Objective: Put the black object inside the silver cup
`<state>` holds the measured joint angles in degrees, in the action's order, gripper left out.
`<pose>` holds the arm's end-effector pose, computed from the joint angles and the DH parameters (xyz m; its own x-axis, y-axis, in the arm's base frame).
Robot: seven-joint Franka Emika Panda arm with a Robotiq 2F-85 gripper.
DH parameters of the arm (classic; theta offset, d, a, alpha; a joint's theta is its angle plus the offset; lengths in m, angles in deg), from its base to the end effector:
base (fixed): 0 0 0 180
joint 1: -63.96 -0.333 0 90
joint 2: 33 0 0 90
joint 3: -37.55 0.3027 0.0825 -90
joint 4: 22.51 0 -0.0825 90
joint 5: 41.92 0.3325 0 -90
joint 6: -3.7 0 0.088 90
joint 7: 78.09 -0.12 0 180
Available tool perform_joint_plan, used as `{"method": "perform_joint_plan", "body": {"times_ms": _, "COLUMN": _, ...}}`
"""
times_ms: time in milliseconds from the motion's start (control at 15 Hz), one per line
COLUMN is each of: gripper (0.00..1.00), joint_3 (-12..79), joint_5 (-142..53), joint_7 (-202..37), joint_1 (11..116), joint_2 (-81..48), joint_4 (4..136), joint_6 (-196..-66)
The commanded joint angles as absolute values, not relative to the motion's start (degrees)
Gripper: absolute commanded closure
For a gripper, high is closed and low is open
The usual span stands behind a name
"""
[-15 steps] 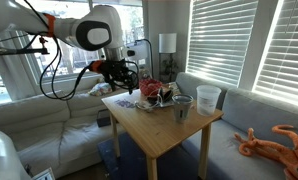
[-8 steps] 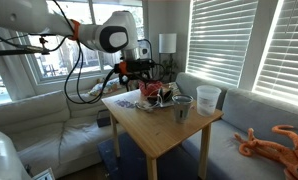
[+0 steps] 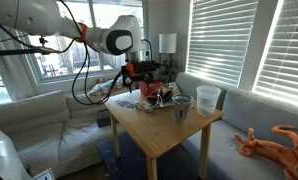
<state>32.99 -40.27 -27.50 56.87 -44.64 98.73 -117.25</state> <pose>0.4702 0.0203 0.5117 0.5945 0.7885 0.1576 0.7803 -0.6130 0.1238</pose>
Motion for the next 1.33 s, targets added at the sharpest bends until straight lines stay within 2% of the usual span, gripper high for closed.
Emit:
{"method": "perform_joint_plan", "body": {"times_ms": 0, "gripper": 0.0, "joint_3": 33.6, "joint_5": -36.9, "joint_7": -19.6, "joint_1": 56.8, "joint_2": -41.6, "joint_4": 97.1, "joint_6": -117.7}}
{"method": "perform_joint_plan", "body": {"times_ms": 533, "gripper": 0.0, "joint_3": 36.9, "joint_5": -36.7, "joint_7": -6.8, "joint_1": 58.0, "joint_2": -33.0, "joint_4": 93.2, "joint_6": -120.9}}
{"method": "perform_joint_plan", "body": {"times_ms": 1133, "gripper": 0.0, "joint_3": 38.4, "joint_5": -35.9, "joint_7": -3.3, "joint_1": 61.0, "joint_2": -25.2, "joint_4": 86.1, "joint_6": -122.8}}
{"method": "perform_joint_plan", "body": {"times_ms": 1267, "gripper": 0.12, "joint_3": 39.0, "joint_5": -35.5, "joint_7": -3.2, "joint_1": 61.5, "joint_2": -23.4, "joint_4": 84.5, "joint_6": -122.9}}
